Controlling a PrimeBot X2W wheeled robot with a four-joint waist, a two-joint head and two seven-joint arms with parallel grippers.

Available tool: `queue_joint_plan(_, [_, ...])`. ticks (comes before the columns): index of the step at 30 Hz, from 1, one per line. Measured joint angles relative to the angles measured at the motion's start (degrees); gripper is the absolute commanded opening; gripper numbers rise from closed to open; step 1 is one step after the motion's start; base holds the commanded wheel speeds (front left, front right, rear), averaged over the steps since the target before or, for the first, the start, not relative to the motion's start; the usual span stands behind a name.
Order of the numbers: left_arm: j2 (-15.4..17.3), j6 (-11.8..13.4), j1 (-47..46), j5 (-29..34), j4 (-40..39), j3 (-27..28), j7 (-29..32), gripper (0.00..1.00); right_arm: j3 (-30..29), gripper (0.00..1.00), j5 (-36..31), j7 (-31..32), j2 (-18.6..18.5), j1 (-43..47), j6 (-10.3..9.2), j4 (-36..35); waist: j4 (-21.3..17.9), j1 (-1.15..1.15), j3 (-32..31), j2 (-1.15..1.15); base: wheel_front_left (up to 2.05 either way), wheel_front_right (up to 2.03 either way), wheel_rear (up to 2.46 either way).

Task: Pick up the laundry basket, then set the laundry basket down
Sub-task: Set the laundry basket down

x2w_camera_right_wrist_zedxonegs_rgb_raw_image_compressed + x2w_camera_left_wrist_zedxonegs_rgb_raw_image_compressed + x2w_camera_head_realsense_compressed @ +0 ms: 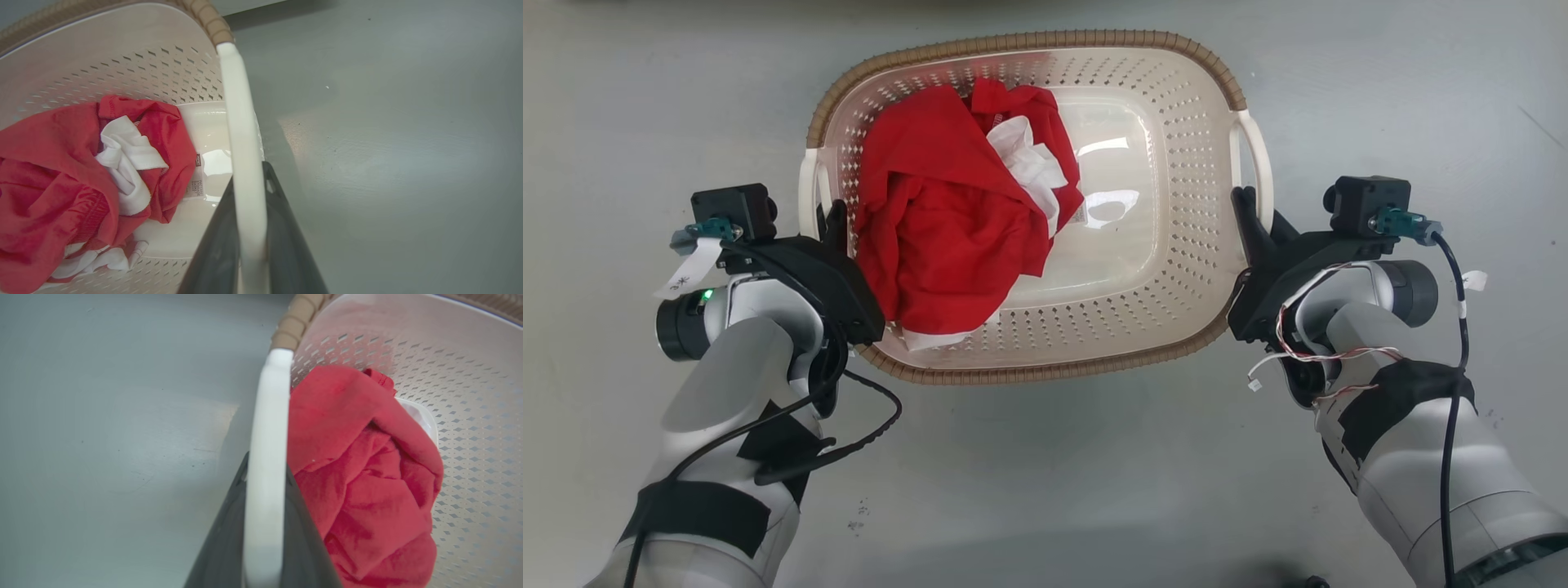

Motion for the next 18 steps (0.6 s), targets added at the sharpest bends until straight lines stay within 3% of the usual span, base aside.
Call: queue_joint_plan(18, [-0.3,-0.5,-1.0,0.0,0.9,-0.2,-1.1,0.00,-0.4,0.00,0.9,-0.7,0.0,-0.2,0.68,1.0,0.3,0.00,0.7,0.00,0.00,0.00,0.00])
